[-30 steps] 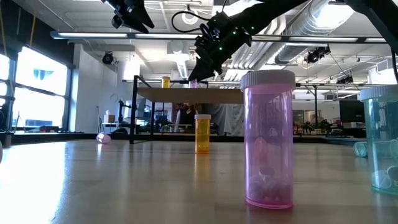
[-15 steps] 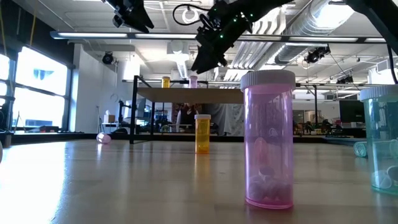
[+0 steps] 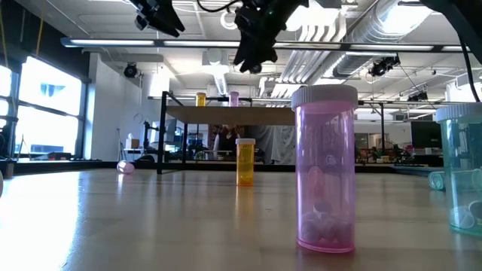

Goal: Pick and place medicine bottles onto shelf by color
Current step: Put the bottom right blue medicine bottle on the shelf

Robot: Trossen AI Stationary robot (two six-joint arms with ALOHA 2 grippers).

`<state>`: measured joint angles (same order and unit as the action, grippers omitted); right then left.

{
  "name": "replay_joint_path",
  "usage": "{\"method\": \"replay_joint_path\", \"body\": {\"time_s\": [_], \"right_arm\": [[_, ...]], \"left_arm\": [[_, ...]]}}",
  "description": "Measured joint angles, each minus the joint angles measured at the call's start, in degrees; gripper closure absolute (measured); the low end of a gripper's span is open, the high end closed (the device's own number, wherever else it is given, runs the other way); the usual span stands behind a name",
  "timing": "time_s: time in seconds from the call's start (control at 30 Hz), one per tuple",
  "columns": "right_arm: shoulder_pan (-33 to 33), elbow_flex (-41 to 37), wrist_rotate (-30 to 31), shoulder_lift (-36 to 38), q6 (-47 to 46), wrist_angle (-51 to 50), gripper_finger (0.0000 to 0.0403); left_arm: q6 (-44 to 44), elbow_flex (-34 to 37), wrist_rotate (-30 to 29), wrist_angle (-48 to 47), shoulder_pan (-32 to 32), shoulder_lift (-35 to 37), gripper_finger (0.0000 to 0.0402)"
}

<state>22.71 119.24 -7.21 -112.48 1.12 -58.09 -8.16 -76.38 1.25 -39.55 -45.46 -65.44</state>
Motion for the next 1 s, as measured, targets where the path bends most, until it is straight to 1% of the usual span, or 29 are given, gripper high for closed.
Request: {"method": "replay_joint_path", "body": {"time_s": [0.1,0.2,0.43,0.67,0.8,0.87,1.0], "right_arm": [[-2.5,0.0,-0.02,0.28,-0.73,-3.65,0.0217],[-5.13,0.0,-0.16,0.32,-0.7,-9.44,0.0217],[-11.1,-0.02,-0.26,0.33,1.31,-19.68,0.0217],[-16.34,-0.07,-0.26,0.62,0.76,-25.09,0.0217],[-19.63,-0.29,0.95,0.76,-0.11,-27.14,0.0217],[-21.42,-3.33,1.14,2.11,-1.19,-25.58,0.0217],[-24.7,-15.96,0.68,8.97,-7.15,-18.39,0.0217]], "left_arm": [[0.46,0.0,0.0,-0.01,-0.01,0.16,0.0206],[0.46,0.0,0.0,-0.02,-0.01,0.29,0.0206],[0.44,0.0,0.0,-0.02,0.01,0.27,0.0206],[2.14,0.0,0.03,-0.04,0.24,0.27,0.0206],[3.68,0.0,0.38,-0.04,2.04,0.27,0.0206],[4.77,0.0,1.64,-0.04,3.44,0.27,0.0206],[6.51,0.0,2.92,-0.04,6.5,0.27,0.0206]]}}
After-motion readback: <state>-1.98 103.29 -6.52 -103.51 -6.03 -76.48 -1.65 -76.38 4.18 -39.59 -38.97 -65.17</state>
